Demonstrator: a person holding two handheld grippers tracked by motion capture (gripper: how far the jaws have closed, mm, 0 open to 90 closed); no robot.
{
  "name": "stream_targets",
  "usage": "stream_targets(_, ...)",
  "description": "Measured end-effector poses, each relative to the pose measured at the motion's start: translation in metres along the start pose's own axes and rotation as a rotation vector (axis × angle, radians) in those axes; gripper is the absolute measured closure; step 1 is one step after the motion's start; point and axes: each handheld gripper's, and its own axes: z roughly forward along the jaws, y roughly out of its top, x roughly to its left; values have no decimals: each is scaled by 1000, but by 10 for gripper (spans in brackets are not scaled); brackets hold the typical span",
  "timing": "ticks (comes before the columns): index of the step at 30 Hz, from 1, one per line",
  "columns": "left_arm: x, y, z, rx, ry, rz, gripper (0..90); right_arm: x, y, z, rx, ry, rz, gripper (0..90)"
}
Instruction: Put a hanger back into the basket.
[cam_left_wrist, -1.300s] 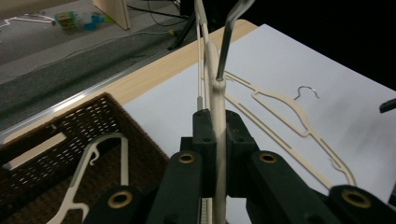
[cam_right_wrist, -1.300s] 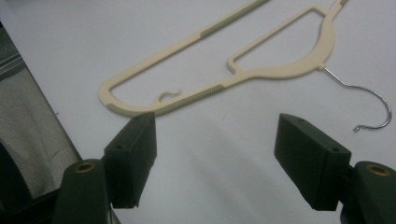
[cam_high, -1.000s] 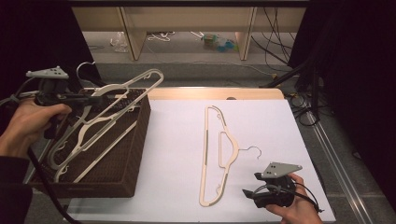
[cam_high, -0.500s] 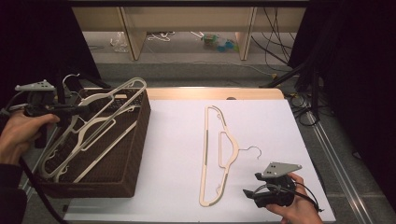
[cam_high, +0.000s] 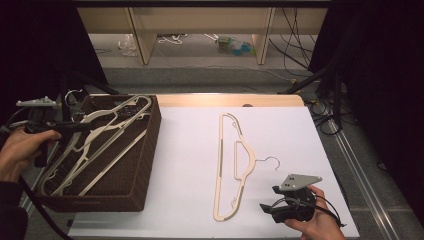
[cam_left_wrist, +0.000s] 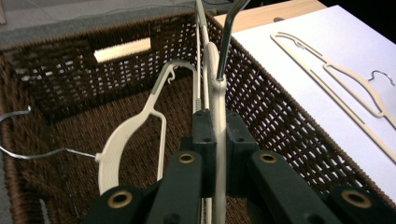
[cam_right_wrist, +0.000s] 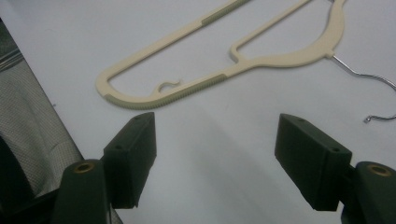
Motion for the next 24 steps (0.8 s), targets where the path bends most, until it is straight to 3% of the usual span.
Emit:
stream_targets(6,1,-5,12,37,-29,-10,853,1,1,0,2,3,-1,306)
stream_targets(10,1,-6,22,96,-37,-10,850,0,1,-1,16,5,-12,306)
stream_targets(13,3,-10,31,117,-42,-36,846,1,1,0,14,8,-14,306)
stream_targets(18,7,-20,44,188,1,-24,837,0,0,0,16,8,-30,306)
stream_targets(24,17,-26,43,171,90,-60,811,1,0,1,12,8,-12,306)
